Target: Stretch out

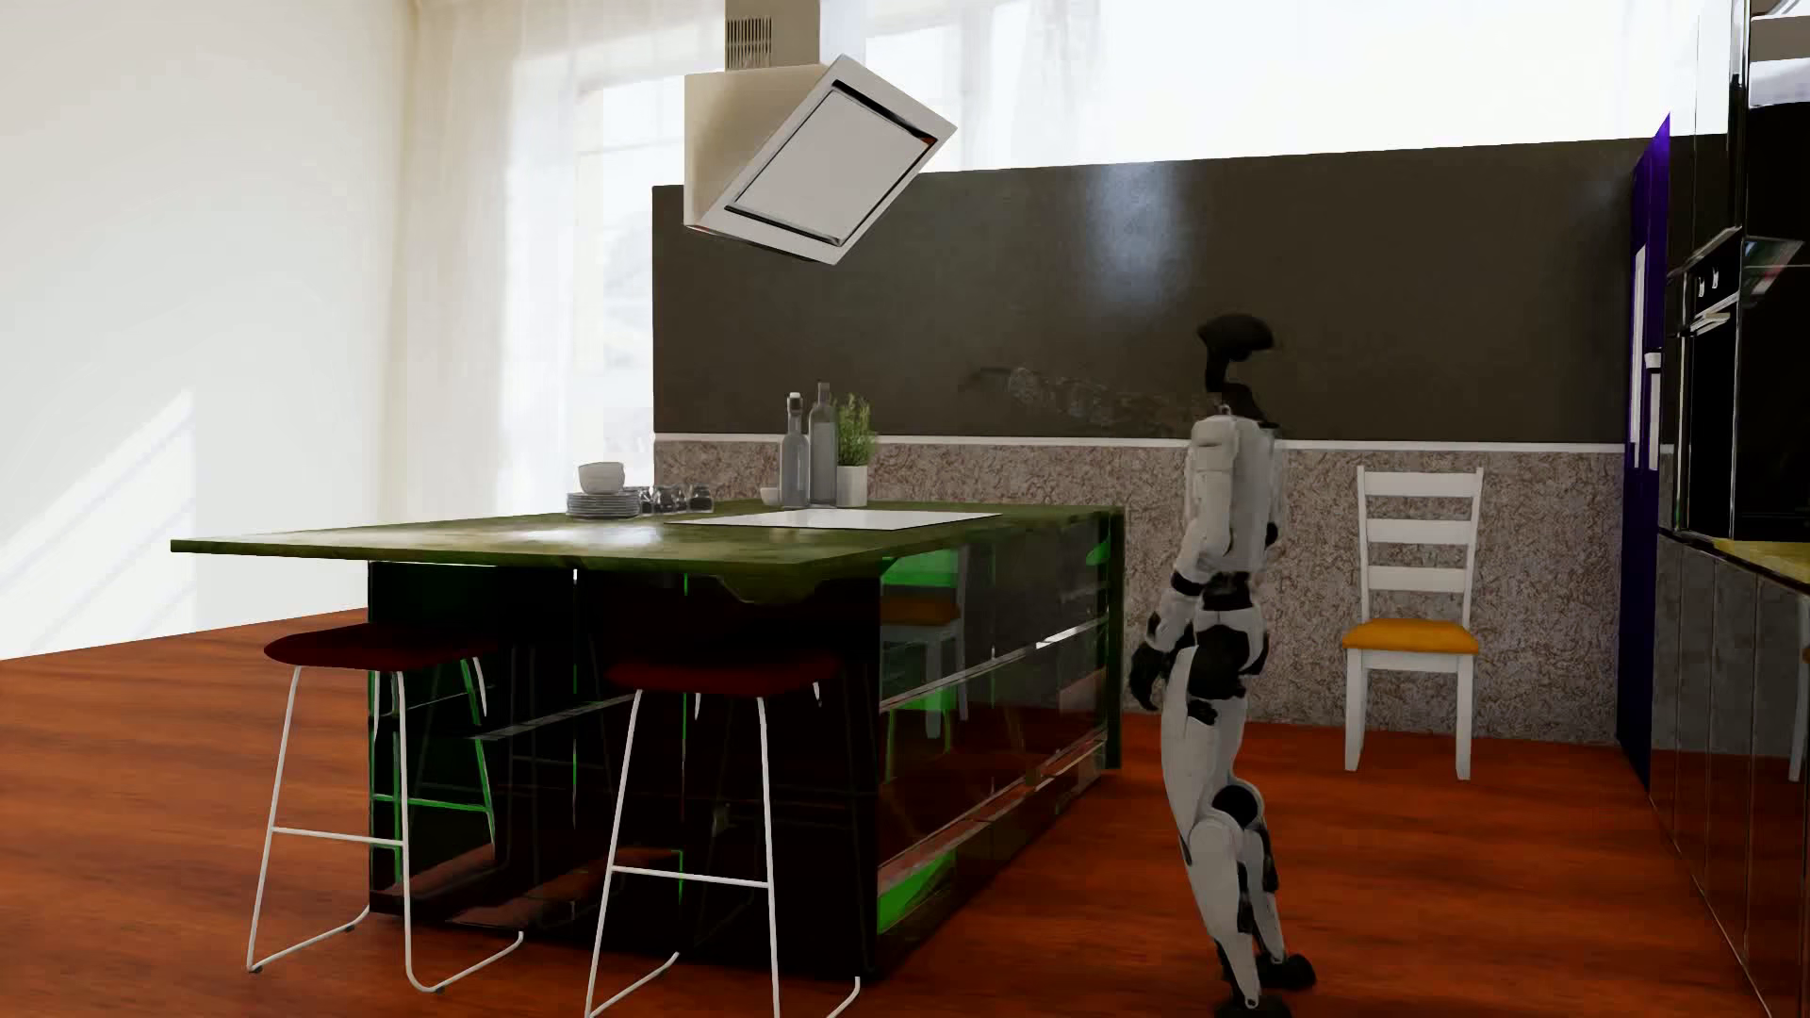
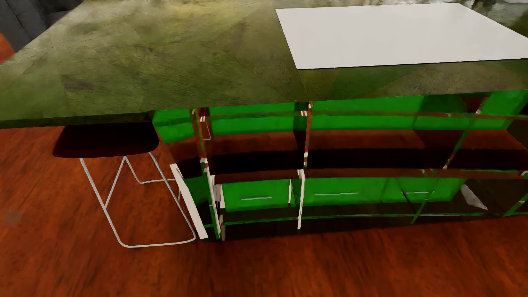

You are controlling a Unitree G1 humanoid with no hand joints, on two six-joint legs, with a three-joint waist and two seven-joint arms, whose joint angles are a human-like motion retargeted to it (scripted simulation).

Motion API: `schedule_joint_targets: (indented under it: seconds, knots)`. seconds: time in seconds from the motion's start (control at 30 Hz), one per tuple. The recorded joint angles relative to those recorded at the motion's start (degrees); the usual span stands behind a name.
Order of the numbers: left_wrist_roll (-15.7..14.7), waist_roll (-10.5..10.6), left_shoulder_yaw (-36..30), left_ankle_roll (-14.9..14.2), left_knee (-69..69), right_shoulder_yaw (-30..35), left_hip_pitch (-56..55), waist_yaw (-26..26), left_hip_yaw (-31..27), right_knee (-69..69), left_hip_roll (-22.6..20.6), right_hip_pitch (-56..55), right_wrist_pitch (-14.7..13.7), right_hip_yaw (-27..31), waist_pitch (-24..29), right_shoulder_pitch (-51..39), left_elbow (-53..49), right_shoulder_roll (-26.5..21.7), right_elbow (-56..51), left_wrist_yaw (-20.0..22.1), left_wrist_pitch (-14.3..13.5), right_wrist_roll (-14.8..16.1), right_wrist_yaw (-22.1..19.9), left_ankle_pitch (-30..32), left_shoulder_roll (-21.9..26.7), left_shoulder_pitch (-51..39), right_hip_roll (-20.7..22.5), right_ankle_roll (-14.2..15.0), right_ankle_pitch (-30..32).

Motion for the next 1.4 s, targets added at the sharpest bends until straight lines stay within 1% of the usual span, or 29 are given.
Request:
schedule_joint_targets:
  seconds: [0.1,0.17,0.2,0.23,0.27,0.3,0.33,0.4,0.43,0.47,0.5,0.57,0.63,0.7,0.77,0.87,0.93,1.1,1.23,1.4]
  knots:
    - [0.00,0.15,-1.47,0.00,0.04,0.38,-1.02,-1.26,0.00,0.37,0.19,-0.97,0.00,0.00,0.44,-0.23,1.23,-0.22,1.65,0.00,0.00,0.00,0.00,0.97,-0.48,-1.80,0.07,0.00,0.06]
    - [0.00,0.11,-2.22,0.00,-0.31,1.39,-1.08,-1.67,0.00,0.24,0.28,-1.28,0.00,0.00,0.65,0.15,0.10,-0.64,2.52,0.00,0.00,0.00,0.00,0.68,-0.63,-2.23,0.06,0.00,0.73]
    - [0.00,0.22,-4.83,0.00,-0.65,2.27,-0.87,-1.80,0.00,-0.50,0.32,-1.12,0.00,0.00,0.79,-0.02,0.45,-0.92,3.36,0.00,0.00,0.00,0.00,0.48,-0.66,-3.06,-0.06,0.00,1.68]
    - [0.00,0.48,-9.02,0.00,-0.87,3.76,-0.96,-2.39,0.00,-1.77,0.33,-0.95,0.00,0.00,0.83,-0.72,2.47,-1.18,4.49,0.00,0.00,0.00,0.00,0.36,-0.71,-5.23,-0.05,0.00,2.96]
    - [0.00,0.60,-13.51,0.00,-0.83,5.87,-1.14,-3.53,0.00,-3.05,0.30,-0.63,0.00,0.00,1.27,-2.12,7.49,-1.23,5.76,0.00,0.00,0.00,0.00,0.43,-1.01,-9.78,-0.07,0.00,4.30]
    - [0.00,0.47,-13.64,0.00,-0.69,8.09,-1.26,-4.79,0.00,-4.18,0.23,-0.21,0.00,0.00,2.00,-3.59,12.05,-1.23,6.37,0.00,0.00,0.00,0.00,0.59,-1.04,-15.79,-0.15,0.00,5.52]
    - [0.00,0.43,-9.52,0.00,-0.63,10.00,-1.38,-5.86,0.00,-4.67,0.14,-0.12,0.00,0.00,2.67,-4.94,13.00,-1.52,6.20,0.00,0.00,0.00,0.00,0.66,-0.34,-22.61,-0.30,0.00,6.43]
    - [0.00,1.67,-2.09,0.00,-0.70,11.60,-2.10,-7.93,0.00,-5.44,0.25,-0.70,0.00,0.00,2.38,-6.47,12.06,-2.94,4.92,0.00,0.00,0.00,0.00,0.10,1.69,-38.55,-0.12,0.00,8.71]
    - [0.00,2.96,2.17,0.00,-0.57,9.77,-1.01,-8.32,0.00,-7.26,0.03,0.86,0.00,0.00,3.71,-6.21,15.12,-4.81,3.37,0.00,0.00,0.00,0.00,0.15,0.92,-48.74,-0.37,0.00,11.05]
    - [0.00,4.16,5.91,0.00,-0.54,9.24,-1.16,-9.72,0.00,-7.75,0.12,0.93,0.00,0.00,3.81,-7.03,16.23,-5.70,2.90,0.00,0.00,0.00,0.00,0.11,2.22,-57.03,-0.20,0.00,11.84]
    - [0.00,5.34,8.44,0.00,-0.59,8.36,-1.32,-10.79,0.00,-8.02,0.14,0.85,0.00,0.00,3.80,-7.78,16.64,-6.42,2.72,0.00,0.00,0.00,0.00,0.33,4.30,-64.42,-0.12,0.00,12.06]
    - [0.00,7.52,11.37,0.00,-0.85,6.92,-1.47,-11.01,0.00,-8.04,-0.09,0.60,0.00,0.00,3.43,-8.85,18.01,-7.71,3.02,0.00,0.00,0.00,0.00,1.68,8.77,-76.54,-0.15,0.00,10.94]
    - [0.00,9.65,9.35,0.00,-1.03,5.38,-1.29,-10.26,0.00,-7.70,-0.26,0.61,0.00,0.00,3.18,-9.18,19.28,-9.16,3.26,0.00,0.00,0.00,0.00,2.96,13.20,-85.44,-0.26,0.00,9.21]
    - [0.00,11.66,5.04,0.00,-1.21,5.56,-0.94,-10.18,0.00,-7.60,-0.36,0.80,0.00,0.00,2.80,-9.16,20.18,-10.92,3.62,0.00,0.00,0.00,0.00,2.94,15.80,-91.31,-0.31,0.00,8.66]
    - [0.00,12.48,3.27,0.00,-1.17,7.30,-0.67,-12.08,0.00,-8.02,-0.32,1.24,0.00,0.00,2.82,-9.57,20.86,-11.43,4.97,0.00,0.00,0.00,0.00,1.33,16.01,-95.25,-0.31,0.00,9.80]
    - [0.00,12.71,0.78,0.00,-1.19,8.50,-0.29,-14.42,0.00,-8.28,-0.28,1.58,0.00,0.00,2.84,-9.75,23.10,-11.03,7.51,0.00,0.00,0.00,0.00,-0.59,13.64,-93.21,-0.32,0.00,11.74]
    - [0.00,12.76,-2.08,0.00,-1.14,8.84,-0.09,-14.84,0.00,-8.19,-0.38,1.72,0.00,0.00,2.87,-9.60,24.70,-10.90,7.73,0.00,0.00,0.00,0.00,-0.84,12.53,-92.99,-0.38,0.00,11.77]
    - [0.00,12.45,-0.87,0.00,-1.30,7.96,0.14,-15.40,0.00,-8.06,-0.33,1.72,0.00,0.00,2.96,-8.83,24.21,-10.54,5.37,0.00,0.00,0.00,0.00,-1.05,11.52,-94.06,-0.35,0.00,11.25]
    - [0.00,12.26,-0.04,0.00,-1.43,7.45,0.18,-15.61,0.00,-8.40,-0.20,1.78,0.00,0.00,2.97,-8.94,24.17,-10.15,5.48,0.00,0.00,0.00,0.00,-1.03,11.79,-94.23,-0.22,0.00,11.45]
    - [0.00,12.18,-1.99,0.00,-1.41,7.48,0.18,-15.37,0.00,-8.83,-0.25,1.97,0.00,0.00,2.88,-8.91,24.53,-10.78,5.57,0.00,0.00,0.00,0.00,-1.14,11.99,-93.53,-0.20,0.00,12.02]
